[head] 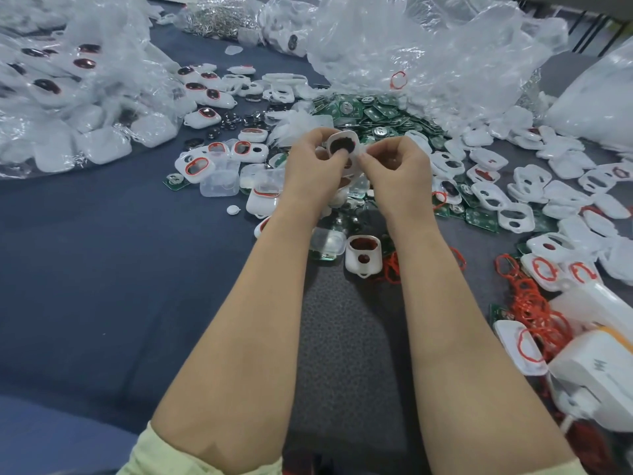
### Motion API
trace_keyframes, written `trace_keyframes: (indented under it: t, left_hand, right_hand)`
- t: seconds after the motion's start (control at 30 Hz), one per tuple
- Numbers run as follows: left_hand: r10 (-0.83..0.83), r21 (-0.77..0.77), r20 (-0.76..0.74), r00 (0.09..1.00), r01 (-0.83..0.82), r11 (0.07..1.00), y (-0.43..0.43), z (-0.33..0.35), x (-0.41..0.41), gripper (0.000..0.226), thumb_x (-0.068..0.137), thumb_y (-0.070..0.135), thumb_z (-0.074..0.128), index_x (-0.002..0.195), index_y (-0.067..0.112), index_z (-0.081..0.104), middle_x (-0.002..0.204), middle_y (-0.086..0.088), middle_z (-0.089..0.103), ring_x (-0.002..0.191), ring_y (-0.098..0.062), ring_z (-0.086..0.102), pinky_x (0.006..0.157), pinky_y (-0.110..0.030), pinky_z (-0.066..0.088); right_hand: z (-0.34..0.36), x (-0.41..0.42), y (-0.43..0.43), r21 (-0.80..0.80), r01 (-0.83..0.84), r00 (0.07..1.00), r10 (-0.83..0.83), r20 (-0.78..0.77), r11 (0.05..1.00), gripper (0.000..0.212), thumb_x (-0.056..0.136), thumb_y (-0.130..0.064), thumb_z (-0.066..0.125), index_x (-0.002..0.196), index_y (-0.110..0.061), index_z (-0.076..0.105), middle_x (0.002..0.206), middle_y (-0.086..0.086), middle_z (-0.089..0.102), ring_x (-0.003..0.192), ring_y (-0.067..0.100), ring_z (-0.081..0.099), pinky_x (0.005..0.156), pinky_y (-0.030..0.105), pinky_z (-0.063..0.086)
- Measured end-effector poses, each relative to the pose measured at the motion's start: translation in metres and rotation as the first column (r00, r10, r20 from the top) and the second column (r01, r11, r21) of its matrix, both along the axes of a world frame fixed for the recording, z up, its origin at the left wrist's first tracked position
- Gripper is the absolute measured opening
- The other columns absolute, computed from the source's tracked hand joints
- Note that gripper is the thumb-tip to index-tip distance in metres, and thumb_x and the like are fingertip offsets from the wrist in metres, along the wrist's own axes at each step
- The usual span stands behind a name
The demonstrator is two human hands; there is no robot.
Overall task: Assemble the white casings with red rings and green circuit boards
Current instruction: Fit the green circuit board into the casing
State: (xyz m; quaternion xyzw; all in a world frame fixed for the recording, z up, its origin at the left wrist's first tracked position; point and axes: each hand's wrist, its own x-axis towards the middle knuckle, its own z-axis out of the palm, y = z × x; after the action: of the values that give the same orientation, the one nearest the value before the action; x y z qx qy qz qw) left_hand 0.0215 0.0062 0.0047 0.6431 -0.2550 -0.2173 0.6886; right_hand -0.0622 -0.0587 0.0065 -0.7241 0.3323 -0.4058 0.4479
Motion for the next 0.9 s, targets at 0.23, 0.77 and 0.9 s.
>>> trace_keyframes:
  t: [0.23,0.77,0.9]
  left_hand:
    - [-0.002,0.032,0.010,1.000,0.002,1.000,0.0002,0.0000,-0.0017,0.016,0.092,0.003,0.055,0.098,0.017,0.060,0.088,-0.008,0.067,0.079,-0.019,0.066,0.076,-0.034,0.059]
    - [0.026,-0.032,-0.068,0.997,-0.029,0.999,-0.0003,-0.0014,0.0028,0.016,0.091,-0.001,0.054,0.102,0.010,0.059,0.094,-0.014,0.065,0.083,-0.019,0.065,0.064,-0.022,0.057]
    - [0.023,-0.040,-0.081,0.996,-0.026,0.999,-0.0019,-0.0027,0.0040,0.019,0.090,0.000,0.055,0.106,0.010,0.060,0.100,-0.016,0.067,0.092,-0.024,0.068,0.074,-0.030,0.059]
  right_hand:
    - [-0.0005,-0.0020,-0.0015,-0.005,-0.027,0.998,0.027,0.055,1.000,0.029,0.083,-0.003,0.063,0.080,-0.030,0.053,0.072,-0.008,0.056,0.069,0.009,0.053,0.073,0.029,0.049]
    - [0.0070,-0.0064,-0.0003,0.047,-0.089,0.994,0.086,0.065,0.995,0.011,0.087,-0.004,0.062,0.087,-0.015,0.066,0.076,-0.006,0.064,0.067,0.001,0.057,0.067,0.016,0.048]
    - [0.0078,-0.0056,0.0015,-0.043,-0.085,0.996,0.086,0.010,0.995,0.013,0.087,-0.005,0.061,0.092,-0.015,0.068,0.077,-0.009,0.063,0.068,0.001,0.057,0.068,0.015,0.047]
